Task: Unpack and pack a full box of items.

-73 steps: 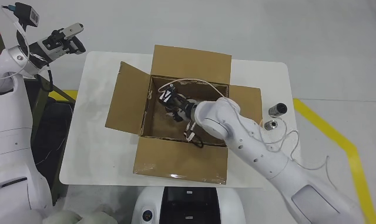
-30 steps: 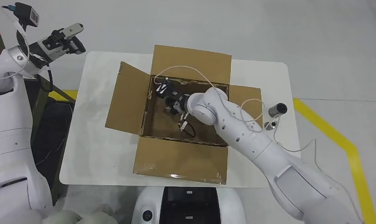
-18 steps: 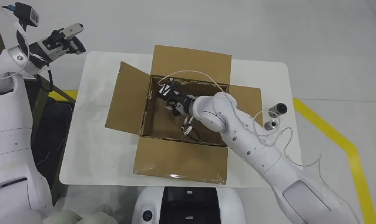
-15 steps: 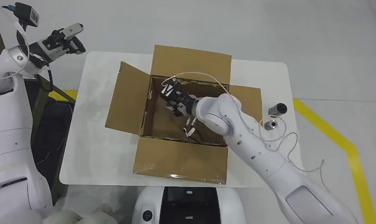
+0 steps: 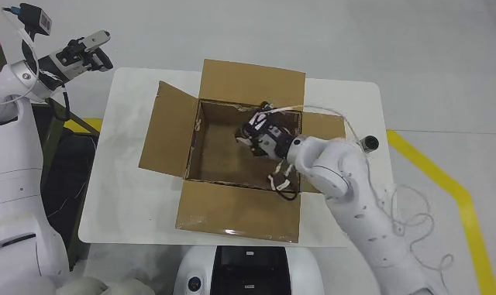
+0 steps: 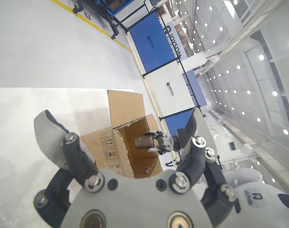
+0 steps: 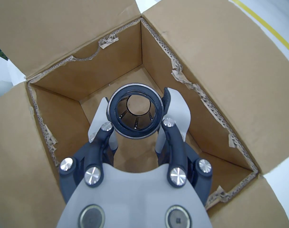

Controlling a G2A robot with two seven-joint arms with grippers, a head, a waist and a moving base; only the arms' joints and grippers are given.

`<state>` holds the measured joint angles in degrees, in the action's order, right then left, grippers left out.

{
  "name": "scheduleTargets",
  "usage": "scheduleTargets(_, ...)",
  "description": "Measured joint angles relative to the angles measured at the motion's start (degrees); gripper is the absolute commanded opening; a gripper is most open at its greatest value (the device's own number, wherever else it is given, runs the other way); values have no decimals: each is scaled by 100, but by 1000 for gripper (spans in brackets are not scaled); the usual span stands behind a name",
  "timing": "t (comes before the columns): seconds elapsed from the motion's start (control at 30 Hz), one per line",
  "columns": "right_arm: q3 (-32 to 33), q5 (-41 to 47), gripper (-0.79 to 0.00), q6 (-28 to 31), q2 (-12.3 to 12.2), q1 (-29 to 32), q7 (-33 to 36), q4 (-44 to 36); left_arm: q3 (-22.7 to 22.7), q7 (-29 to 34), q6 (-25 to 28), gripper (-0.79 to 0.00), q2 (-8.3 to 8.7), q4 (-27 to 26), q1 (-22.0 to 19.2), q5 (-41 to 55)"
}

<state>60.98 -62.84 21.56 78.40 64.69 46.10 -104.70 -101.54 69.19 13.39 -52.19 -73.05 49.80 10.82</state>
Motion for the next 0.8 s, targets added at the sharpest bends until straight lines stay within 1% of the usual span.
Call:
scheduleTargets(0.17,529,146,-785,155,-122,490,-141,-406,0,0,0,0,0,0,0,0)
scheduleTargets(0.43,1189,222,-785,178,-266,1200,-406,-953,0,0,0,0,0,0,0,0)
scheduleTargets(0.53,1263,233,-785,197,-297,1308,-405,-1082,0,0,0,0,0,0,0,0)
scheduleTargets(0.8,1267,246,-785,196,-302,1314,-403,-1100,0,0,0,0,0,0,0,0)
